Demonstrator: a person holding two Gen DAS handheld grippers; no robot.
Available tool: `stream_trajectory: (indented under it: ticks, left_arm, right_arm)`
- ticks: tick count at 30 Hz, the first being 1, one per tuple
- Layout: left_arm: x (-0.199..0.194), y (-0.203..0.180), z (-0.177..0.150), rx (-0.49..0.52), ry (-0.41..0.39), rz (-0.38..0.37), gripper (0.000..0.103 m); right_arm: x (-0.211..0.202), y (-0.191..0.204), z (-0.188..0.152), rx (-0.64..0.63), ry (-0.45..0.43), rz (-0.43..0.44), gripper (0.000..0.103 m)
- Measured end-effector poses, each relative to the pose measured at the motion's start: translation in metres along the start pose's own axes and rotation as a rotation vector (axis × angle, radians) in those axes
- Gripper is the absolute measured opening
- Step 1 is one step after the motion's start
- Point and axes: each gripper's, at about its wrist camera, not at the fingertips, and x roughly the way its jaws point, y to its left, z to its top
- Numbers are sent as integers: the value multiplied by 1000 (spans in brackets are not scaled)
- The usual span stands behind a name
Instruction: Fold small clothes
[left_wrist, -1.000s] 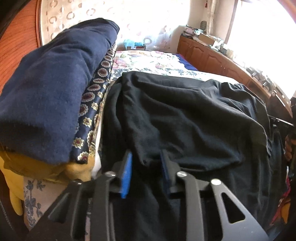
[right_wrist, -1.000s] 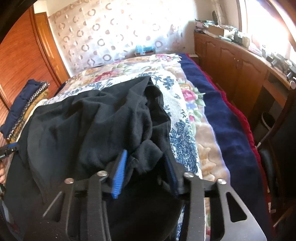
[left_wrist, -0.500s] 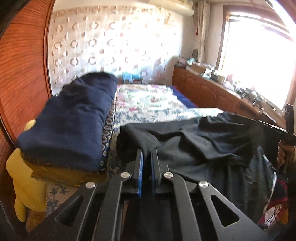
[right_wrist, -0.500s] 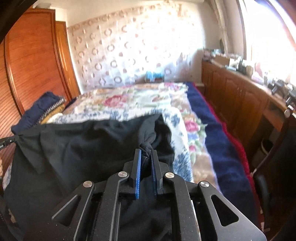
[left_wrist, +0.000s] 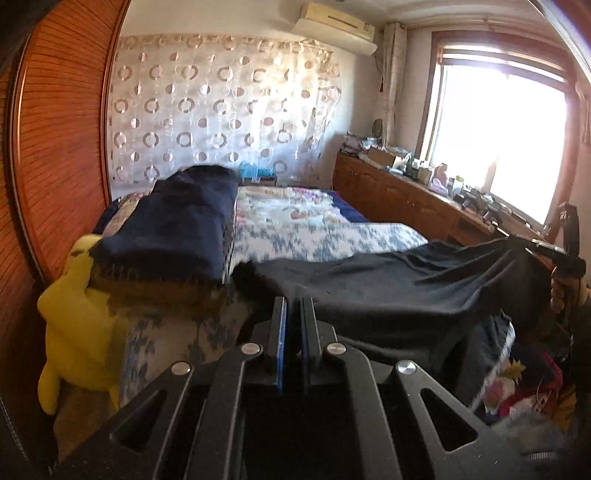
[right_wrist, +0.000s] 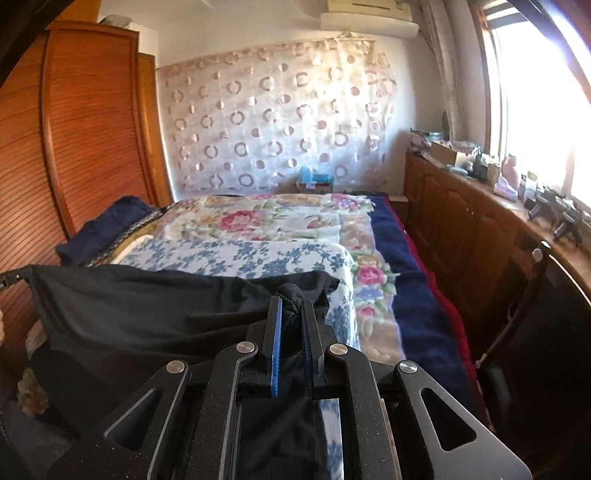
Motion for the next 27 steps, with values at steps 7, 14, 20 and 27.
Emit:
stream_trajectory:
  ticks: [7,14,20,27]
  left_arm:
    - [13,4,-49,-12,140,39,7]
    - [14,7,-74,-26,191,84,17]
    - [15,19,-83,-60,202,103,28]
    - [33,23,-89,-98,245,86,32]
  right_arm:
    - [-11,-6,-41,-14,96,-37,7]
    - [21,-13,-89,22,248,-67,8]
    - [27,-9,-95,20,252,-98,30]
    - [38,17,-82,-3,213,-32,61]
